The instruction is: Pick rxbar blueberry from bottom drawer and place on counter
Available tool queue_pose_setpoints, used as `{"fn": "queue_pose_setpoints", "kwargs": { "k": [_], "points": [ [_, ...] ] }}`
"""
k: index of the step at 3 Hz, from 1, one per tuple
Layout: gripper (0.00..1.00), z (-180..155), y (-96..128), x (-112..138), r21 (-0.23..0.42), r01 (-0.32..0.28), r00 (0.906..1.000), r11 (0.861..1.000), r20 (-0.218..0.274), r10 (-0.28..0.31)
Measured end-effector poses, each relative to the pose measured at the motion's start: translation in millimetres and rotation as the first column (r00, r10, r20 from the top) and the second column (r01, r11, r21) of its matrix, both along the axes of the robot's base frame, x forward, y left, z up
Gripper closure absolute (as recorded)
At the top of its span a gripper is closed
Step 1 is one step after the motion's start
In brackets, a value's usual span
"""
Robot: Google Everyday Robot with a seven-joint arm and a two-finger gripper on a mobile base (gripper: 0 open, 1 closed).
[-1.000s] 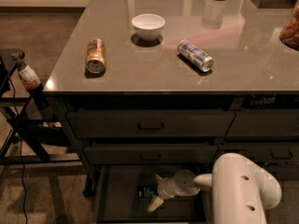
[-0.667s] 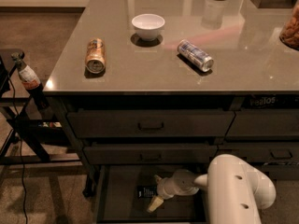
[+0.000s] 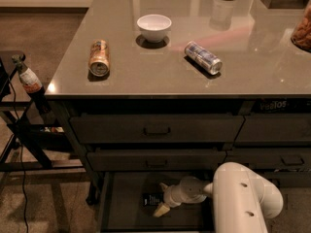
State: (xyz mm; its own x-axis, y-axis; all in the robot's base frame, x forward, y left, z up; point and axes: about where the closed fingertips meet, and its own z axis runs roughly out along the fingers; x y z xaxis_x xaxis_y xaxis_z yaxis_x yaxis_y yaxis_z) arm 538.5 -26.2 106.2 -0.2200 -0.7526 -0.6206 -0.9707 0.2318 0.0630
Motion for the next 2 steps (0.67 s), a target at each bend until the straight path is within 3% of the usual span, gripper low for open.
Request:
{"fn": "queue_pose_setpoints", "kwargs": {
  "k": [2],
  "points": [
    [0.64,0.0,0.0,0.0,0.0,0.0,1.0,1.0,0.0,0.0]
  ]
}}
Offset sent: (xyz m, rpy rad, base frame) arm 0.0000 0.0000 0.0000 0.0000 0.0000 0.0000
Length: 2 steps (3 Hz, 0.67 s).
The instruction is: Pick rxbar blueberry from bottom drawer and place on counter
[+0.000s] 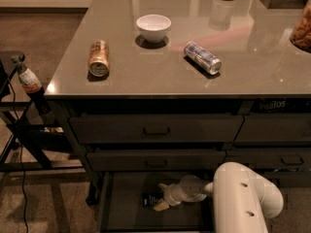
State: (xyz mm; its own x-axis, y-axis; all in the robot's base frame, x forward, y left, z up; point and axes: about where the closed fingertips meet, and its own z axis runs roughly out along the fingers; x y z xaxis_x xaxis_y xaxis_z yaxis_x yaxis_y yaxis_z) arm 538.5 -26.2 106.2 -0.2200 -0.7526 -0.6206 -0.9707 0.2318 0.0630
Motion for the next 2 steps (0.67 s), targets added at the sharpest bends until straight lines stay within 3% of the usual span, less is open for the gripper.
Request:
{"fn": "queue_pose_setpoints", "kwargs": {
  "k": [1,2],
  "points": [
    [0.89,0.0,0.0,0.0,0.0,0.0,1.0,1.0,0.0,0.0],
    [1.0,0.0,0.1,-0.1,0.0,0.0,1.0,1.0,0.0,0.0]
  ]
}}
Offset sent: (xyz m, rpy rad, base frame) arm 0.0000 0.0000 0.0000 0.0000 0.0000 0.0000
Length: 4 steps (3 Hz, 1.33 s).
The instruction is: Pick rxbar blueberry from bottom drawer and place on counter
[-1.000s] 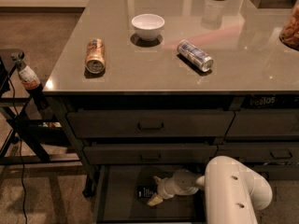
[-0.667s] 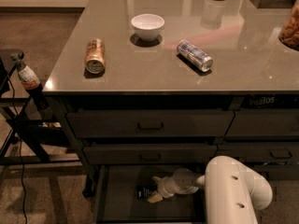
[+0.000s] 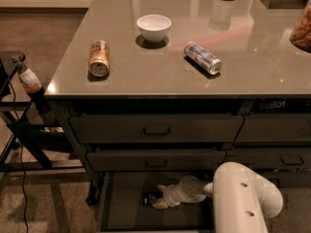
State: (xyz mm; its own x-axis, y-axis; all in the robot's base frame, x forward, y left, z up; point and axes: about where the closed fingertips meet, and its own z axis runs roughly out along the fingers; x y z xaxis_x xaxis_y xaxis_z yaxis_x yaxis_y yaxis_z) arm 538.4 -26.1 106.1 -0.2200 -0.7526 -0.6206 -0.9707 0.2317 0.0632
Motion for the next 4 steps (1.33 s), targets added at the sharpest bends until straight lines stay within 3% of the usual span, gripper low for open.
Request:
{"fn": "queue_pose_setpoints", "kwargs": {
  "k": [2,3,4],
  "points": [
    [1.0,7,0,0,0.0,0.0,1.0,1.0,0.0,0.0],
    [1.0,26,5,-2,0.001,0.0,0.9998,1.0,0.02,0.0],
    [1.0,80,14,-6,0.017,0.012,0.9964,1.0,0.084,-0.014]
  ]
}}
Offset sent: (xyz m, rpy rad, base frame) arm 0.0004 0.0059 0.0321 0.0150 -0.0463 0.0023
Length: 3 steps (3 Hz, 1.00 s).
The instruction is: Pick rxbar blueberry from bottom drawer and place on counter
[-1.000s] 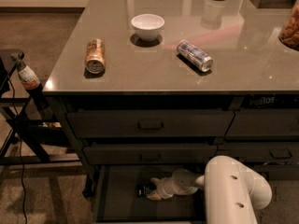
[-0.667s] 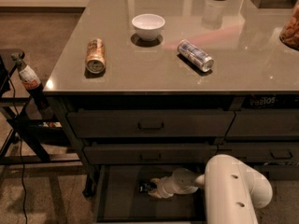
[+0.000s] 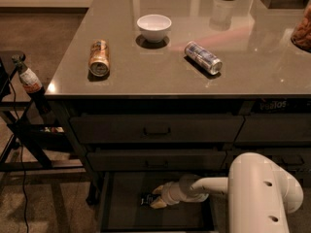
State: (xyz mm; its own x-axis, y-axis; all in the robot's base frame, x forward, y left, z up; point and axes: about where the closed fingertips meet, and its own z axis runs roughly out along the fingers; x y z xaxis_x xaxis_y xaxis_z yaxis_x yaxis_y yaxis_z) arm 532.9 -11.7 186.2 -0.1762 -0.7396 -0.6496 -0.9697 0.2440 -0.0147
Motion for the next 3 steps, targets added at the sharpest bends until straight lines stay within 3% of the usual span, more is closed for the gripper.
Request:
{"fn": "queue_pose_setpoints", "kwargs": {
  "k": [1,3],
  "points": [
    [1.0,0,-1,-2,0.003,0.006,1.0,1.0,-0.002,-0.006],
    [1.0,31,-39,-29,-0.021,0.128,0.9917,0.992,0.016,-0.127]
  ]
}}
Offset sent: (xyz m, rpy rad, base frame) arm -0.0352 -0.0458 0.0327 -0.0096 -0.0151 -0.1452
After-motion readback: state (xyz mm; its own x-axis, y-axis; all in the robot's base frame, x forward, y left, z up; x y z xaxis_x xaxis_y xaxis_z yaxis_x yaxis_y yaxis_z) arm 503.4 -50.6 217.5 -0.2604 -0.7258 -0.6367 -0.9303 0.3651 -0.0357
